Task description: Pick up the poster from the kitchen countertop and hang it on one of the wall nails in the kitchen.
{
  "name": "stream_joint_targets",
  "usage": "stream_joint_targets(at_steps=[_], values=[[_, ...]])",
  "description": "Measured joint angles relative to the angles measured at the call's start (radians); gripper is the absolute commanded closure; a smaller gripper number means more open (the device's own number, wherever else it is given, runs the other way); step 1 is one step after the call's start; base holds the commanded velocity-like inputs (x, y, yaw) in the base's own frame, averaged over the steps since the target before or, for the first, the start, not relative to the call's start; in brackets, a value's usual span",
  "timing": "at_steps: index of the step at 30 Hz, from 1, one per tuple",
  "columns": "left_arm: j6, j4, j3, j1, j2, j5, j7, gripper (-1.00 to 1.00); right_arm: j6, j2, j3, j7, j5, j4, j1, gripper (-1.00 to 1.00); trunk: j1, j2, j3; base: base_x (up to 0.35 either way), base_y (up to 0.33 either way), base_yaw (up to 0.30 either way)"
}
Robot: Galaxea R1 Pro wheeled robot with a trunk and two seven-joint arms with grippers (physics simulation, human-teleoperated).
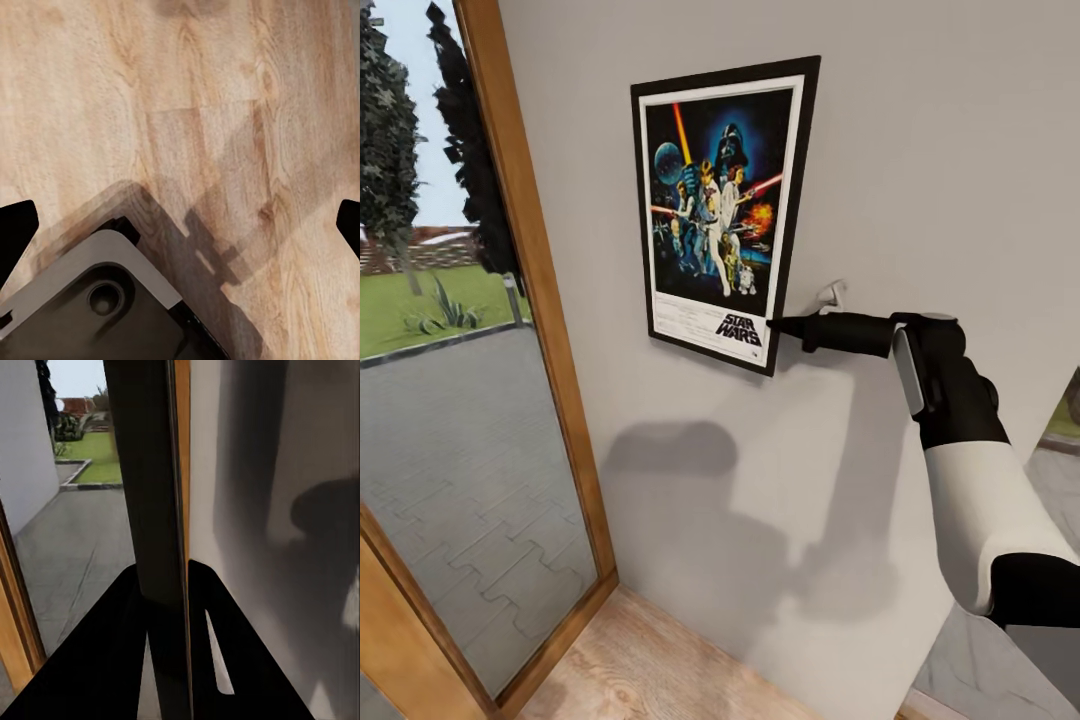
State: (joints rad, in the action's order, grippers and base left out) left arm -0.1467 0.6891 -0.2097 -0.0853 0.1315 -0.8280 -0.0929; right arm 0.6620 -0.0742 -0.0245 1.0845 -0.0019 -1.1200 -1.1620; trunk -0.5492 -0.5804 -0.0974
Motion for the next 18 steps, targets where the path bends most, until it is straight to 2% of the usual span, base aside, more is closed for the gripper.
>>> stream_joint_targets(at_steps=[15,18], values=[[-0.003,0.001,-0.001,0.000,-0.001,0.000,0.000,-1.00,0.005,0.000,0.001,-0.007,0.002,-0.003,0.001,1.00,0.000,0.000,0.000,0.000,0.000,0.000],[-0.008,0.001,-0.002,0.000,-0.003,-0.001,0.001,-1.00,0.015,-0.004,0.007,-0.025,0.022,-0.006,0.005,1.00,0.000,0.000,0.000,0.000,0.000,0.000]])
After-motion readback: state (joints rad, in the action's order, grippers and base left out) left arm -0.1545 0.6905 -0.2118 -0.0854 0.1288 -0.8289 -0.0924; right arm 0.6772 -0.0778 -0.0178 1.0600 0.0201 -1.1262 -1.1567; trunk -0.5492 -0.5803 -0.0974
